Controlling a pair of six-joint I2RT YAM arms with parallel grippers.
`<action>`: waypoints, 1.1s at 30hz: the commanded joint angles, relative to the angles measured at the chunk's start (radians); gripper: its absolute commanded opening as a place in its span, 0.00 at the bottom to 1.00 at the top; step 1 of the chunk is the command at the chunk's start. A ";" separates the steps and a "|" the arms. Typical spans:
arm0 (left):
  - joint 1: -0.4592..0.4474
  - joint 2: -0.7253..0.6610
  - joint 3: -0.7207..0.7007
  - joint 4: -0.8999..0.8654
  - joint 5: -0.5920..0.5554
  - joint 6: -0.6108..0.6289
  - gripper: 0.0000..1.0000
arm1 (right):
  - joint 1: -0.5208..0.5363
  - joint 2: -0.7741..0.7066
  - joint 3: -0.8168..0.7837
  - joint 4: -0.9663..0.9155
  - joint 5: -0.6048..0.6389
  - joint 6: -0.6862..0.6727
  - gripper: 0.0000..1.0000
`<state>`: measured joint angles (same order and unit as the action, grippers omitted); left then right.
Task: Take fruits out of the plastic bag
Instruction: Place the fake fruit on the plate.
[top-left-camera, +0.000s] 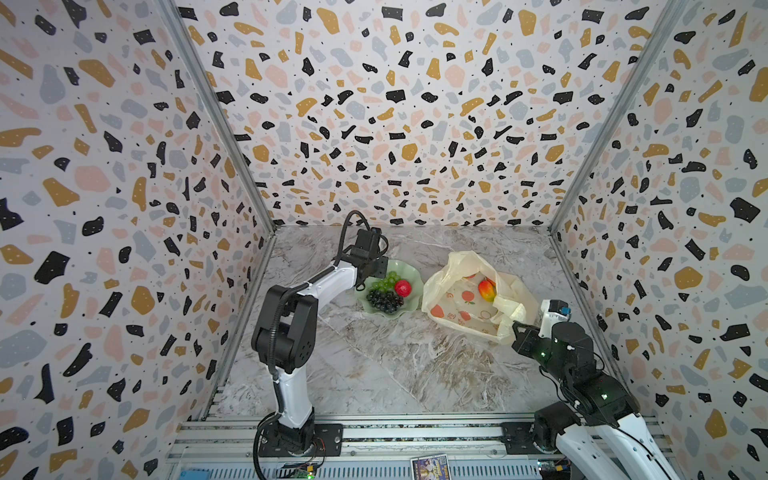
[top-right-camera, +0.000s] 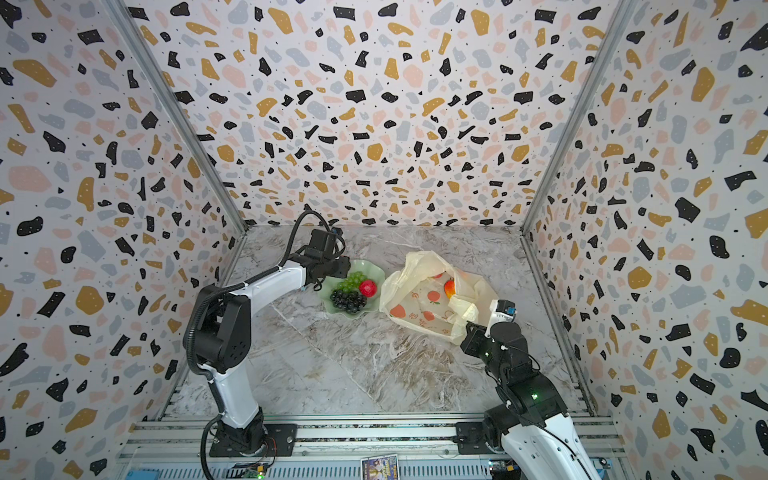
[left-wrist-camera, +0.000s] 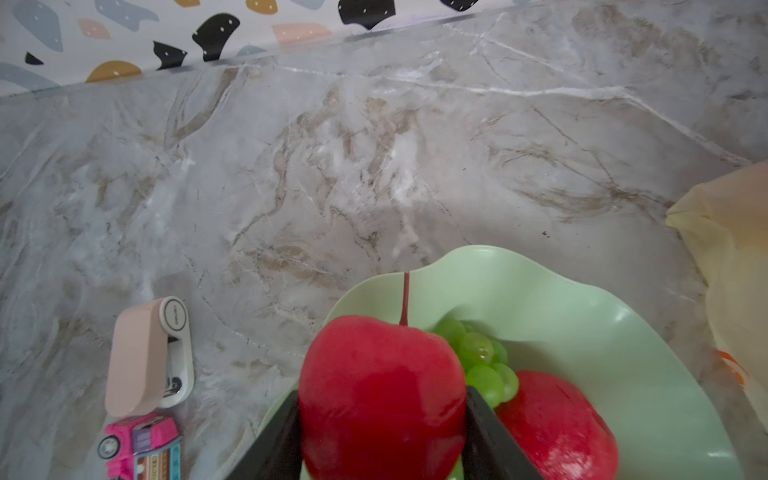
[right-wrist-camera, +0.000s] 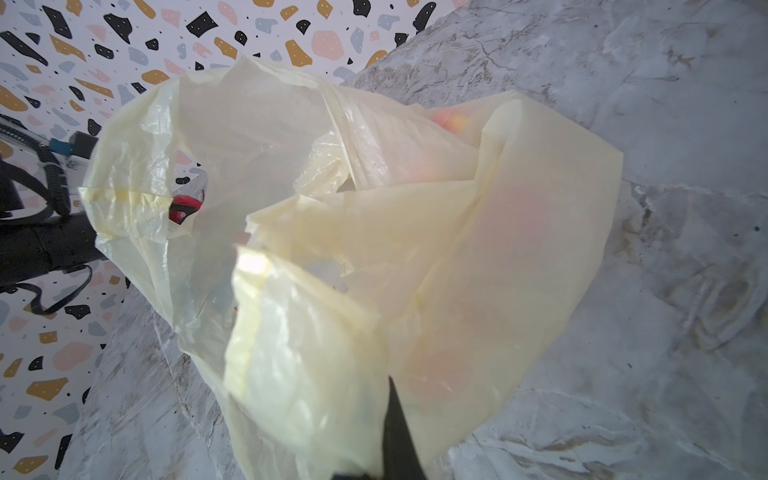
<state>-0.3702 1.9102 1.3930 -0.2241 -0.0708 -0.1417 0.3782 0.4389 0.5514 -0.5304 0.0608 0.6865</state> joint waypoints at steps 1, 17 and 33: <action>0.008 0.008 0.038 -0.018 -0.003 0.002 0.25 | 0.005 -0.009 0.003 -0.023 0.017 -0.015 0.00; -0.001 -0.035 0.007 0.010 0.157 -0.030 0.36 | 0.005 -0.005 -0.001 -0.017 0.009 -0.009 0.00; -0.052 0.076 0.163 -0.058 0.133 0.023 0.47 | 0.005 -0.006 -0.001 -0.012 0.010 -0.015 0.00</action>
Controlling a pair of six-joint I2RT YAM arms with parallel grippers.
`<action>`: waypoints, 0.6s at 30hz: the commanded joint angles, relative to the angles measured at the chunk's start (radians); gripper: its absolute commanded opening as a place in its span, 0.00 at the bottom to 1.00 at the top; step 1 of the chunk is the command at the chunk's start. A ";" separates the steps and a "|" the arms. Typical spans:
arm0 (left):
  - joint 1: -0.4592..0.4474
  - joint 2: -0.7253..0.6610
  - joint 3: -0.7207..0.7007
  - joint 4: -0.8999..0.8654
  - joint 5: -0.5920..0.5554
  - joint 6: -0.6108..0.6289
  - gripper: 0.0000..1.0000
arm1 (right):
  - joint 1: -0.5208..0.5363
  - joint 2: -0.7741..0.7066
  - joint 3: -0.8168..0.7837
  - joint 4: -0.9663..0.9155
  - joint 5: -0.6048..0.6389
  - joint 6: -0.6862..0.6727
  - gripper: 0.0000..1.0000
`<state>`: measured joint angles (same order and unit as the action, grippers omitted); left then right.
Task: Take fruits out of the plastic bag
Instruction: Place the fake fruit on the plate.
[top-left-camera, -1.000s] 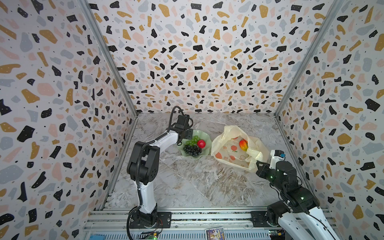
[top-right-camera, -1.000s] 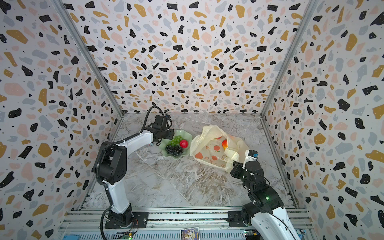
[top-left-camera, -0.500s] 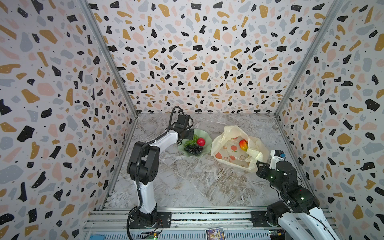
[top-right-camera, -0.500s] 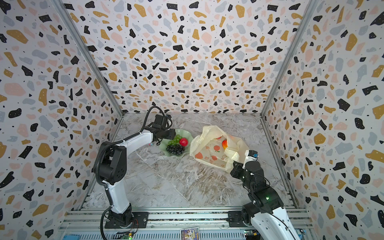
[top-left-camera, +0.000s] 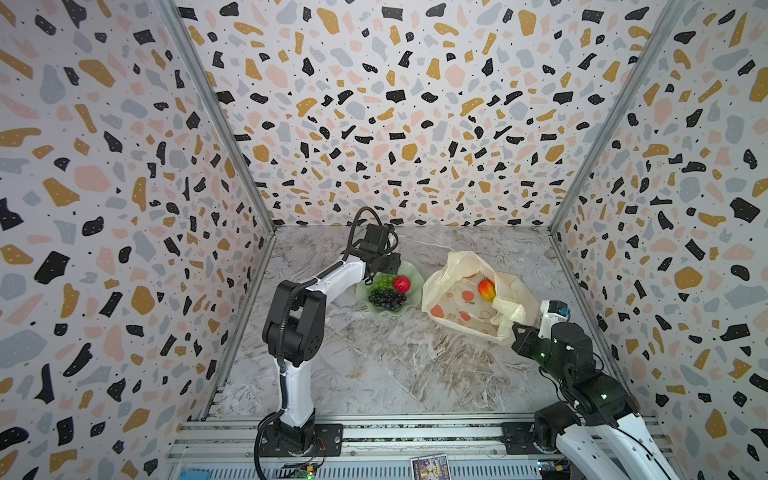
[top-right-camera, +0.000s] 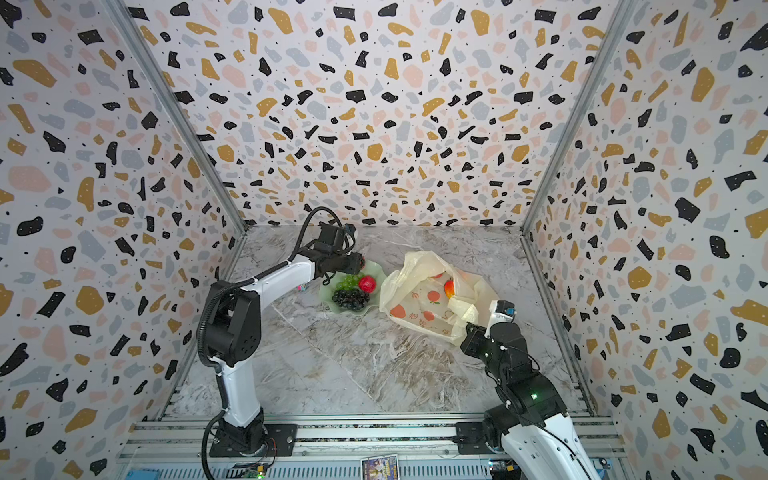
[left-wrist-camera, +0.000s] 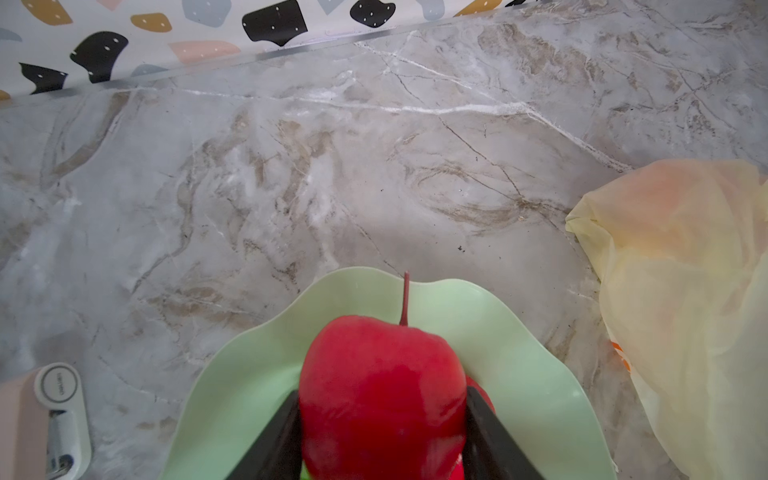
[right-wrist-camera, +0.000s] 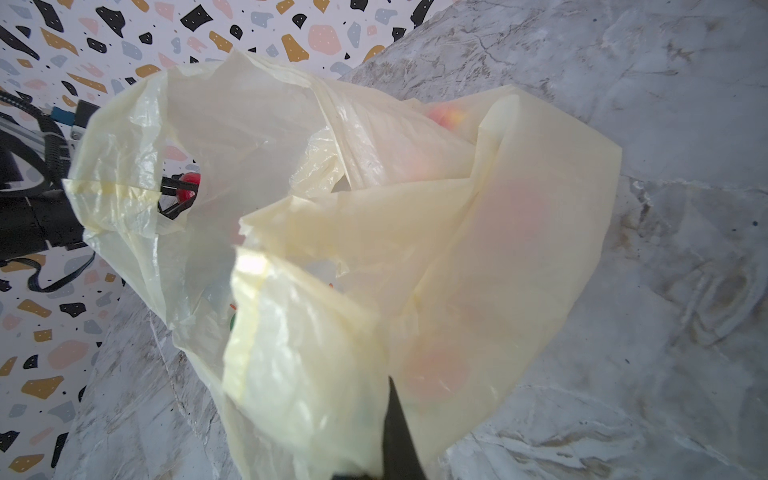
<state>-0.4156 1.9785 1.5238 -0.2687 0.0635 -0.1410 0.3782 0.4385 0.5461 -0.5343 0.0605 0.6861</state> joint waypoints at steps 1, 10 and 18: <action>-0.010 0.011 0.041 -0.016 -0.002 0.027 0.48 | 0.005 -0.009 0.003 -0.009 0.010 -0.015 0.00; -0.037 0.056 0.088 -0.075 -0.043 0.057 0.57 | 0.005 -0.017 0.005 -0.010 0.009 -0.016 0.00; -0.049 0.018 0.081 -0.056 -0.065 0.075 0.75 | 0.004 -0.021 0.004 -0.013 0.005 -0.013 0.00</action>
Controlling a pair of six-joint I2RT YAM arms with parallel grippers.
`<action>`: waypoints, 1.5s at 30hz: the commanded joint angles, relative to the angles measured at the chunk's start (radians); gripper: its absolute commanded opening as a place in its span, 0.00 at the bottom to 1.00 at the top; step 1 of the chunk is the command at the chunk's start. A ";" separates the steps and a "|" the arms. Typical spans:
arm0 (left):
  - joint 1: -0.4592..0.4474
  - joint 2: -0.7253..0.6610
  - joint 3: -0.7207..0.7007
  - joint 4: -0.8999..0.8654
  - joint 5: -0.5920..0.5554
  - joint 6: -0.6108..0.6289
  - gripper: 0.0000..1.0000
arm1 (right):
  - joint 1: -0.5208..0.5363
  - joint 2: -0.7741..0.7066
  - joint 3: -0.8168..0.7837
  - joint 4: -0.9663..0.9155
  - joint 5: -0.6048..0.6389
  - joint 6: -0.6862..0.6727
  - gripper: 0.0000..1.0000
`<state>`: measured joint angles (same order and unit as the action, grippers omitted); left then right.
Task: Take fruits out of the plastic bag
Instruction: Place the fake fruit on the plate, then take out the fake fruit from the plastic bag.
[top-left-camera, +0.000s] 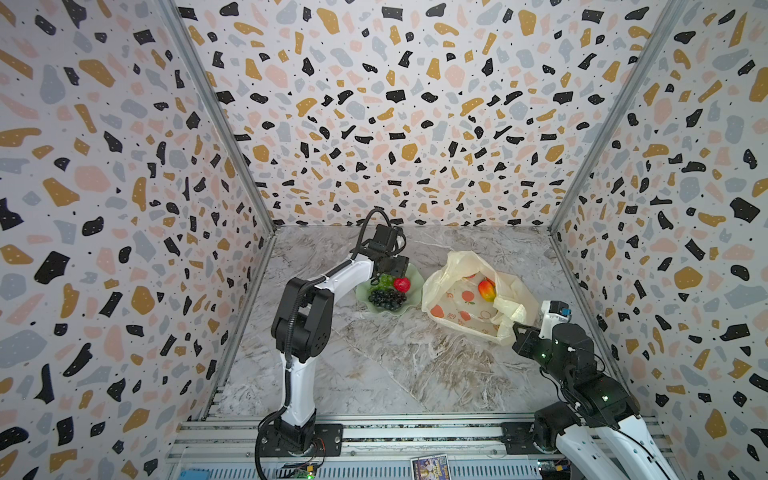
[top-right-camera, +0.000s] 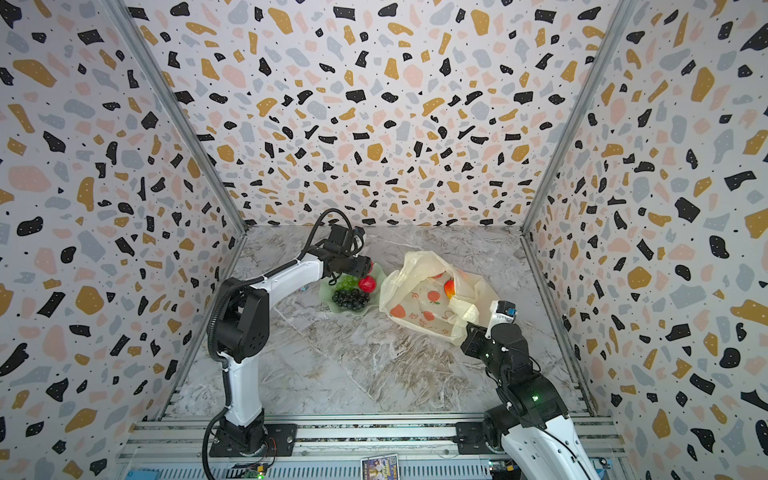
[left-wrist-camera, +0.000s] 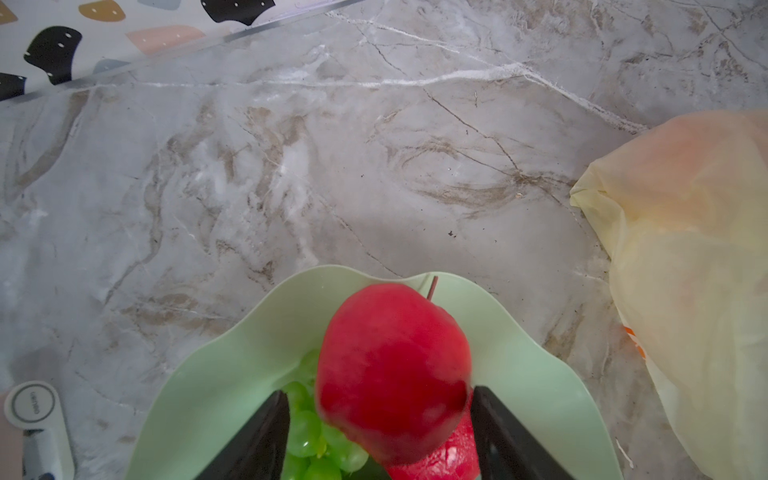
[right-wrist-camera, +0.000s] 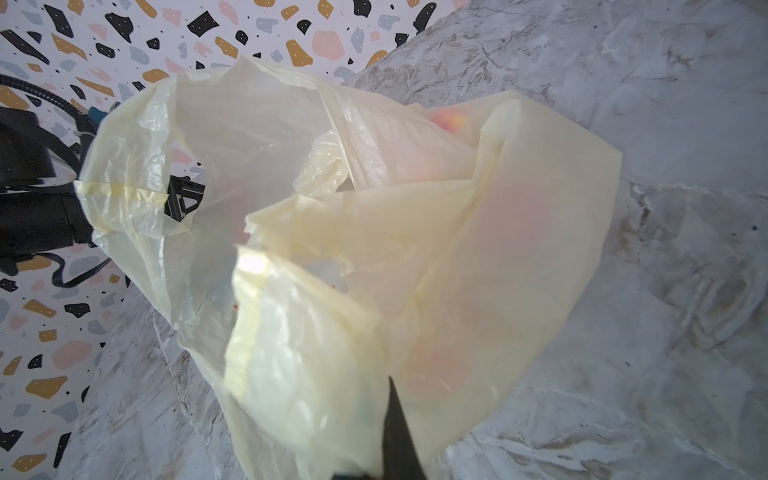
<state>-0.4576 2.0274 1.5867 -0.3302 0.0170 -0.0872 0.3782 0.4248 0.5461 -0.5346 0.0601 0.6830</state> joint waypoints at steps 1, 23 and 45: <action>-0.007 -0.035 0.016 0.006 -0.022 0.024 0.77 | 0.005 -0.007 0.003 -0.012 0.004 -0.008 0.00; -0.081 -0.282 -0.071 0.113 -0.013 0.100 0.66 | 0.005 -0.042 0.042 -0.028 0.015 -0.001 0.00; -0.512 -0.109 -0.042 0.324 0.172 0.172 0.40 | 0.005 -0.037 0.132 -0.229 0.014 0.016 0.00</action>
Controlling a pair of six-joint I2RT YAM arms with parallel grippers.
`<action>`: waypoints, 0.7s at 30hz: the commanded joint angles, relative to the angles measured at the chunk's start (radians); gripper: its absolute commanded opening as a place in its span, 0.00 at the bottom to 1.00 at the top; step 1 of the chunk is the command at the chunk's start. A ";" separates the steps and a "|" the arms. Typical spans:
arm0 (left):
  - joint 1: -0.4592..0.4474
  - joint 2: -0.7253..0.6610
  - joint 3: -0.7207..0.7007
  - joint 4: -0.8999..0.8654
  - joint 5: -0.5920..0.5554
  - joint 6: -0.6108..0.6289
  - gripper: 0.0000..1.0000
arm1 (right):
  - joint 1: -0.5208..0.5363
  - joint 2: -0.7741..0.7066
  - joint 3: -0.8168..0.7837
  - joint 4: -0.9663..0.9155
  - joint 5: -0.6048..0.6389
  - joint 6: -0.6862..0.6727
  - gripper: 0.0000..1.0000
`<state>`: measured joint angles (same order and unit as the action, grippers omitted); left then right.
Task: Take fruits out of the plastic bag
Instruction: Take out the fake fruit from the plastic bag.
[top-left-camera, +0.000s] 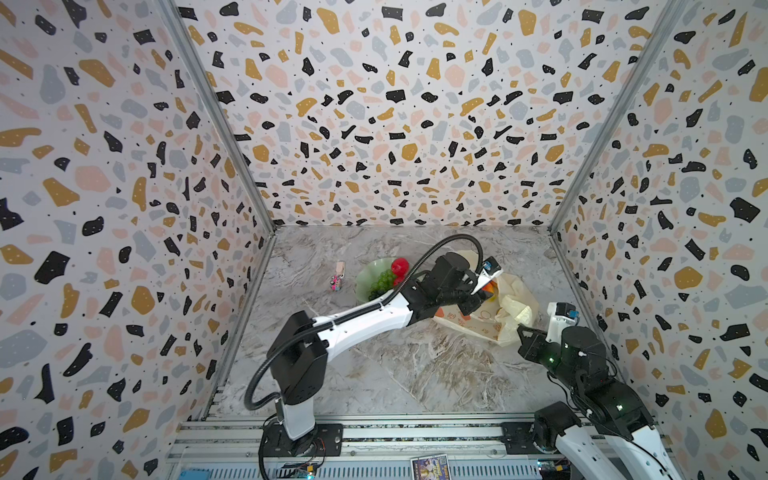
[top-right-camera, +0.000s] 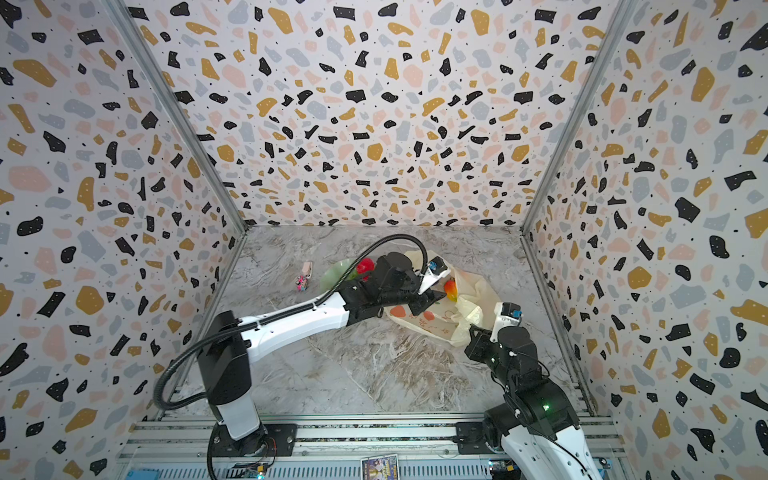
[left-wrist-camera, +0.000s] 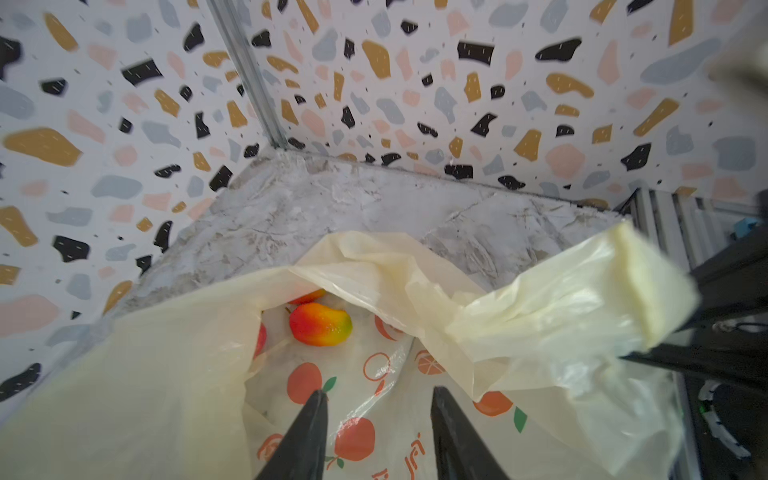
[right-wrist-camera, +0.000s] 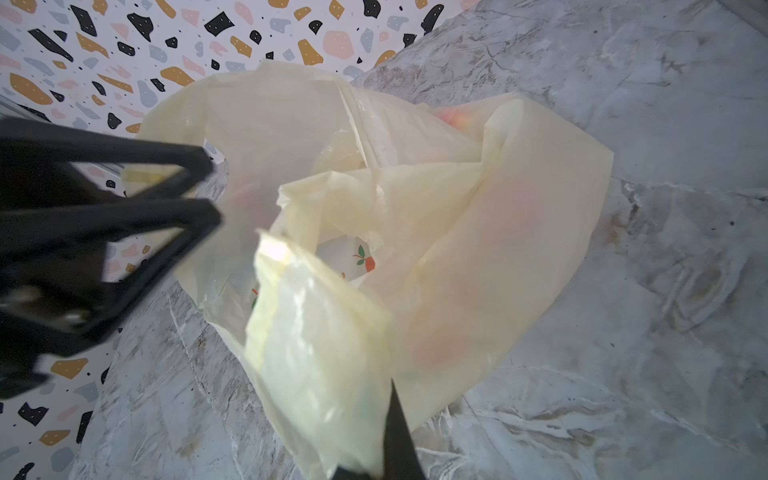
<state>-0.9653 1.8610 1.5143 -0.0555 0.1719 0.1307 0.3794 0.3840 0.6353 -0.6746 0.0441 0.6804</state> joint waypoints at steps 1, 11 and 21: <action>-0.006 0.078 0.033 0.060 0.015 -0.046 0.40 | 0.004 0.011 0.047 -0.108 0.033 0.021 0.00; -0.013 0.285 0.090 0.207 -0.131 -0.089 0.60 | 0.004 -0.014 0.058 -0.194 0.066 0.022 0.00; -0.013 0.475 0.264 0.255 -0.249 -0.194 0.74 | 0.004 -0.015 0.056 -0.194 0.059 0.018 0.00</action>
<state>-0.9730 2.3154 1.7374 0.1291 -0.0162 -0.0120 0.3798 0.3702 0.6575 -0.8474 0.0910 0.6960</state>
